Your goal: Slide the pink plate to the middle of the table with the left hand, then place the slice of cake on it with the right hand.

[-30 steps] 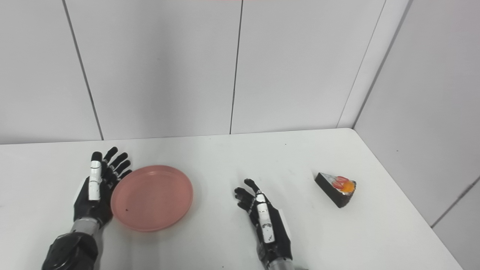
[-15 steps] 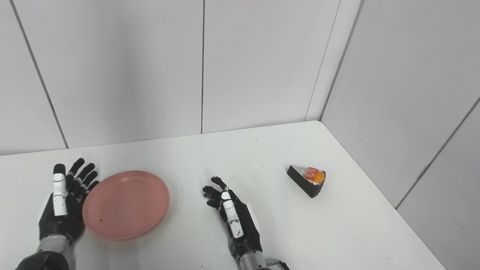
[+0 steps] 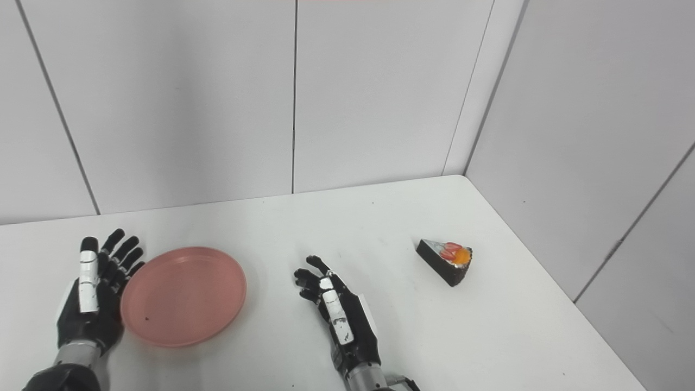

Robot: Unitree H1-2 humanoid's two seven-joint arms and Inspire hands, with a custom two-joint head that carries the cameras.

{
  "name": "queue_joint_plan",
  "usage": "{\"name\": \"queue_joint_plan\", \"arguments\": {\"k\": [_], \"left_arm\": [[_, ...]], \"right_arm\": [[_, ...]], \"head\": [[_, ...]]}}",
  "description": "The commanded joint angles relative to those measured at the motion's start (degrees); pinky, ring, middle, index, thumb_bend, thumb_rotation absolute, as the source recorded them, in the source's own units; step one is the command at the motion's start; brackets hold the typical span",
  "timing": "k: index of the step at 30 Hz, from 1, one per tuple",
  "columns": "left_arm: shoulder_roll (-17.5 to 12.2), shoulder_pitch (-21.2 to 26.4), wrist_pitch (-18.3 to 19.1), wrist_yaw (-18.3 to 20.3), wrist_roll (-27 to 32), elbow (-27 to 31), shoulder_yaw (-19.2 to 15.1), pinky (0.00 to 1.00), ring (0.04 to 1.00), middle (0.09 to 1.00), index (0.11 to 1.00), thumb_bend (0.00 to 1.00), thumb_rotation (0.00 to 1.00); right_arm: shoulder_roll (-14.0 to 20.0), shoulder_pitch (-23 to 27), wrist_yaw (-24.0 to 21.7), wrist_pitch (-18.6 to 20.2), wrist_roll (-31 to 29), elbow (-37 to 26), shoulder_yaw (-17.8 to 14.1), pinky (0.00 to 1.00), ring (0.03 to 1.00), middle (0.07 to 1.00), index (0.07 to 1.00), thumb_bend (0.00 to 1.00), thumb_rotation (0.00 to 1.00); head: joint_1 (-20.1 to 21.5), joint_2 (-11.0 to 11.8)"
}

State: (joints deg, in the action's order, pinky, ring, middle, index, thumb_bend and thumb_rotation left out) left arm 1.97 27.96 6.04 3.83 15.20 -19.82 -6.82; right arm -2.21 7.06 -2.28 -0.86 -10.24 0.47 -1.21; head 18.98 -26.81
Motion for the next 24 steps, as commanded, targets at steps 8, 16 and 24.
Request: {"name": "queue_joint_plan", "arguments": {"k": [8,16,24], "left_arm": [[-0.2,-1.0,2.4,0.6,-0.4,-0.6,1.3,0.89,0.905,0.881,0.894,0.70,0.92],[-0.6,-1.3,4.6,-0.3,-0.9,1.2,1.0,0.87,0.885,0.872,0.888,0.70,0.93],[-0.7,-1.3,4.7,-0.2,-0.8,0.5,1.1,0.86,0.882,0.869,0.884,0.71,0.92]], "right_arm": [[0.6,-0.8,0.2,-0.7,2.9,-1.3,0.7,0.81,0.789,0.760,0.844,0.87,0.85],[6.1,0.6,1.7,2.6,15.8,-14.1,1.5,0.72,0.764,0.772,0.808,0.77,0.82],[15.9,3.1,1.1,5.5,30.4,-21.3,0.8,0.65,0.754,0.799,0.843,0.93,0.91]], "head": [[-0.2,0.2],[0.0,-0.3],[-0.9,-0.6]]}}
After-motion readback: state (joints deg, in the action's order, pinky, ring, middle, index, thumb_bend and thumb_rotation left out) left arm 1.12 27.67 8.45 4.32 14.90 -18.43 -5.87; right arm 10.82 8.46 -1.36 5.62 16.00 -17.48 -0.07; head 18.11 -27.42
